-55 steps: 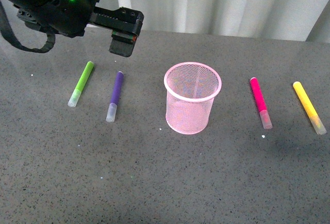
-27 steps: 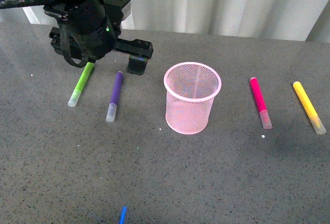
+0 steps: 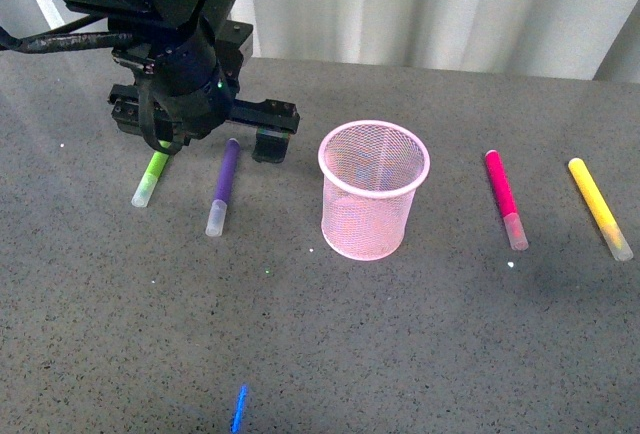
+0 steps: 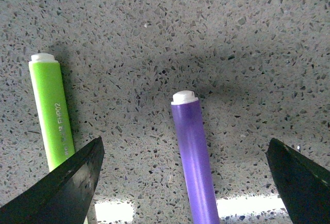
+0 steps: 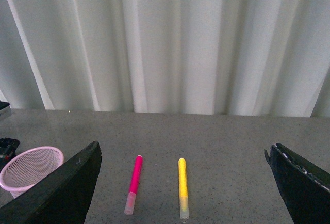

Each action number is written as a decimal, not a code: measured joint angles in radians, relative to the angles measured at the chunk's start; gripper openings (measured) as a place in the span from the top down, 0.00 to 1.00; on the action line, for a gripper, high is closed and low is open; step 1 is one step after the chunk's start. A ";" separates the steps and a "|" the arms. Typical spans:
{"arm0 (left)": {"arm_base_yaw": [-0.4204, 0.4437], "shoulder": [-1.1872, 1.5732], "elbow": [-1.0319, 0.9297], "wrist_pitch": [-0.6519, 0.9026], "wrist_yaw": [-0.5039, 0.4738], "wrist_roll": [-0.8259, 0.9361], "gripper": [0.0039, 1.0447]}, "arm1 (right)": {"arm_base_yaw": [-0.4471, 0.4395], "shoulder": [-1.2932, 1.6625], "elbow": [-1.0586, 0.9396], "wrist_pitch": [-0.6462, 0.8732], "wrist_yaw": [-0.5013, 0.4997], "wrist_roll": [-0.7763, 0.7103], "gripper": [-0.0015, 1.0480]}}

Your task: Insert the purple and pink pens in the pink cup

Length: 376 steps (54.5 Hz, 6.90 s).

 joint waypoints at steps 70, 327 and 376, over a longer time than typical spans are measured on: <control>-0.034 -0.050 -0.013 0.074 0.015 -0.027 0.89 | 0.000 0.000 0.000 0.000 0.000 0.000 0.07; 0.289 -1.938 -1.505 0.652 0.163 0.058 0.97 | 0.000 0.000 0.000 0.000 0.000 0.000 0.07; 0.289 -2.315 -1.505 0.267 0.163 0.058 0.97 | 0.000 0.000 0.000 0.000 0.000 0.000 0.07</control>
